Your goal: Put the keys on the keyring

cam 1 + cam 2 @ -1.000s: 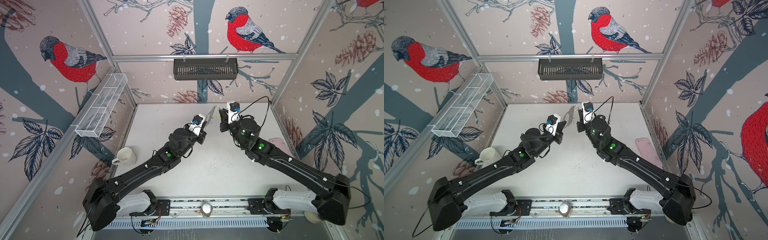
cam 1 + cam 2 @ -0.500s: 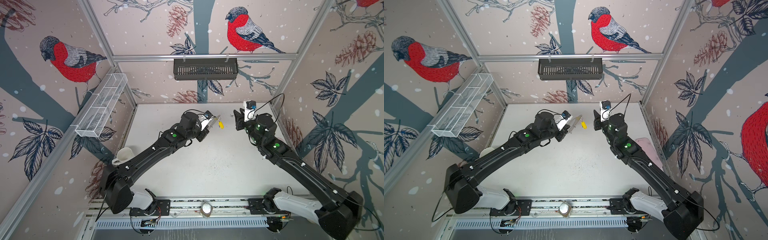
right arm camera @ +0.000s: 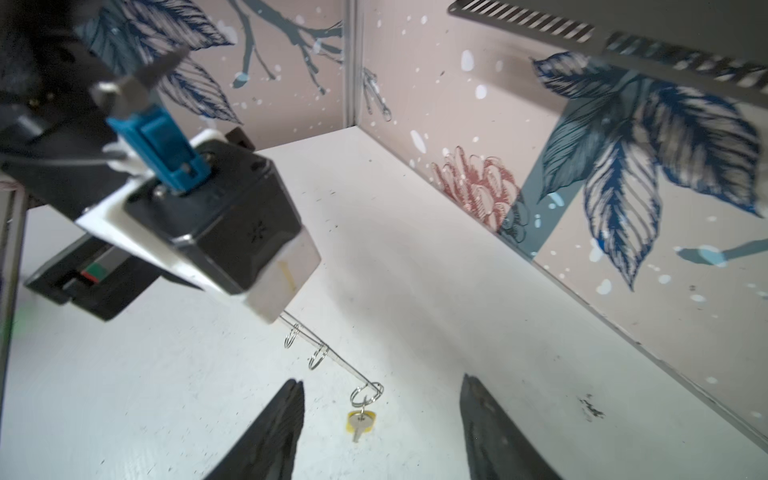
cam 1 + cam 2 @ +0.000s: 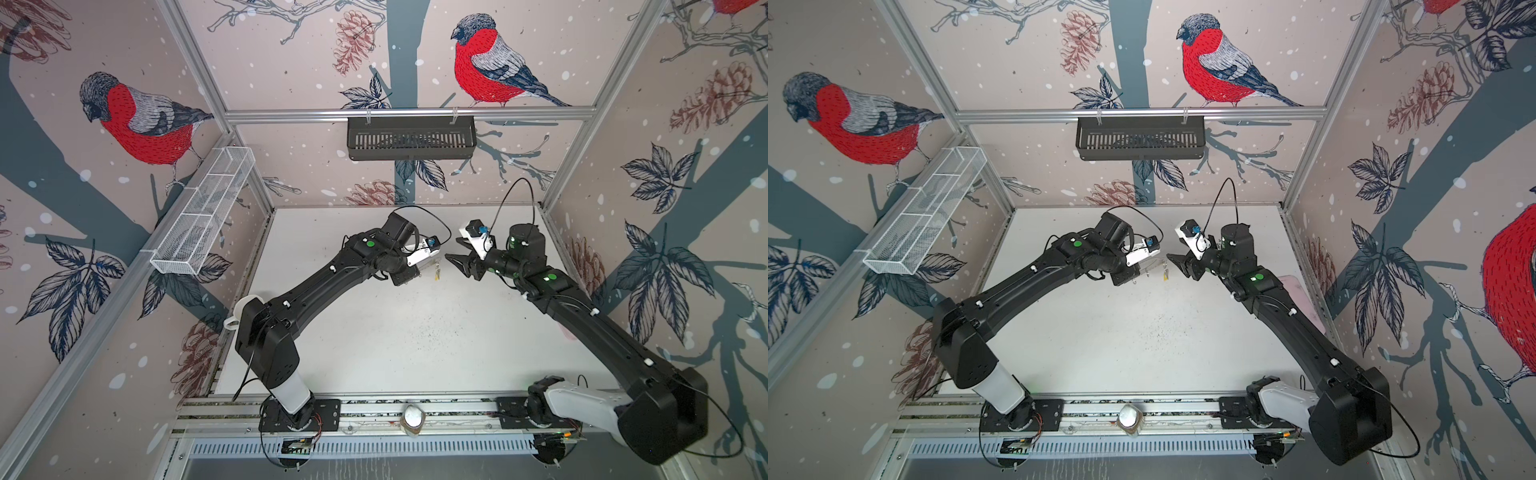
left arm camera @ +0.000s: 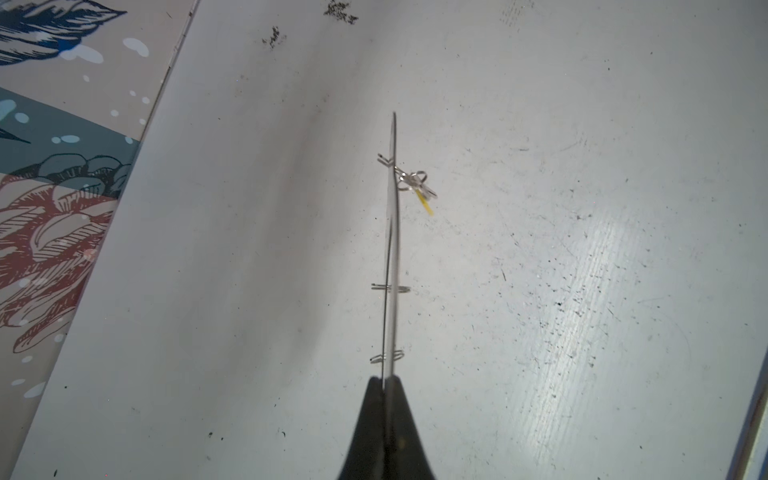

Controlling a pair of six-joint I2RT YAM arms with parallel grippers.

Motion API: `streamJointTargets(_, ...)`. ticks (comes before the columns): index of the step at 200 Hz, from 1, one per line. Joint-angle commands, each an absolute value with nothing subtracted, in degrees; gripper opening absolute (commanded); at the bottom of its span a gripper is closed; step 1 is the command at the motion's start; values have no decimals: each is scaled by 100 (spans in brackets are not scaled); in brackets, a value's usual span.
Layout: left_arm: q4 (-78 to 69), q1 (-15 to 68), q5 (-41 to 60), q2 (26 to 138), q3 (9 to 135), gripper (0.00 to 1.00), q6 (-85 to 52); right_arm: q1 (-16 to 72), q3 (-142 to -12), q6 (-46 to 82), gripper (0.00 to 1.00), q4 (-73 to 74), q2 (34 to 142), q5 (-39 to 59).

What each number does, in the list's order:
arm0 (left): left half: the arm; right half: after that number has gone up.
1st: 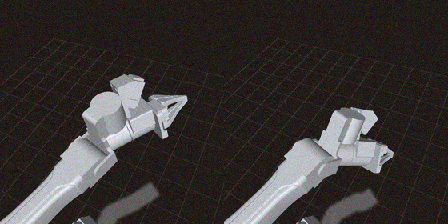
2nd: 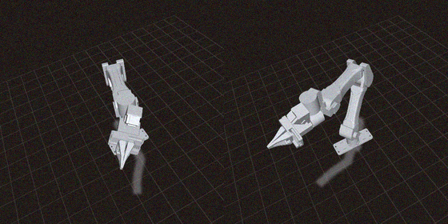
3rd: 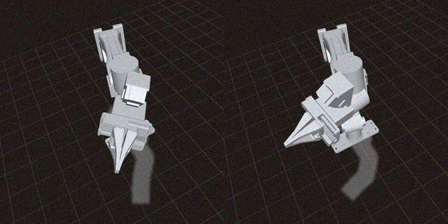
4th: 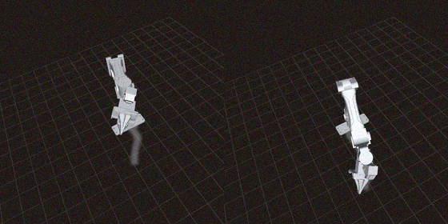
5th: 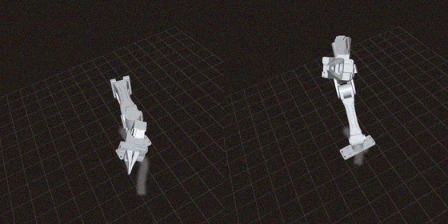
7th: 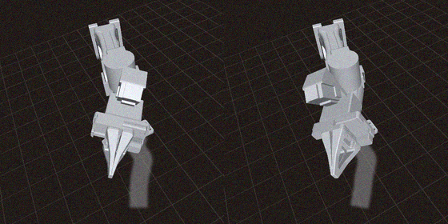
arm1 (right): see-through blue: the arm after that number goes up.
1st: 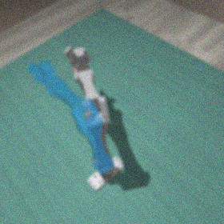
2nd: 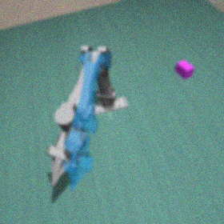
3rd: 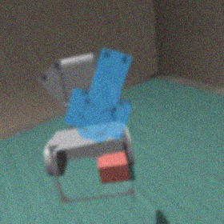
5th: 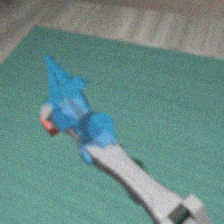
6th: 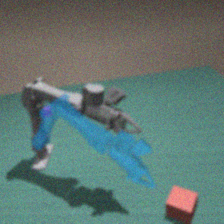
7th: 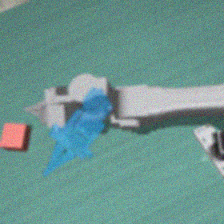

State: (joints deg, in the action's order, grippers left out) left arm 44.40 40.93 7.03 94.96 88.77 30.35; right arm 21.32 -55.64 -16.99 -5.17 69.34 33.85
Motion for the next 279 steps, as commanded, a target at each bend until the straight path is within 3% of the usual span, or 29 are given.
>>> streamJointTargets(1,4798,4070,984,9470,8960,0,3367,2037,-5675,-2282,64,-778,7141,4422)
streamJointTargets(57,4825,4061,1532,9413,9049,0,3566,2053,-5613,-2480,63,-633,7648,5458)
streamJointTargets(130,4786,4060,1977,9556,9117,0,3628,2182,-5868,-2652,49,-734,8009,5761)
streamJointTargets(253,4521,4010,2083,9355,9045,0,3683,2230,-5975,-2942,3,-1116,8153,5862)
streamJointTargets(279,4363,3900,2283,9192,8947,0,3688,2218,-5968,-2990,0,-1151,8149,5901)
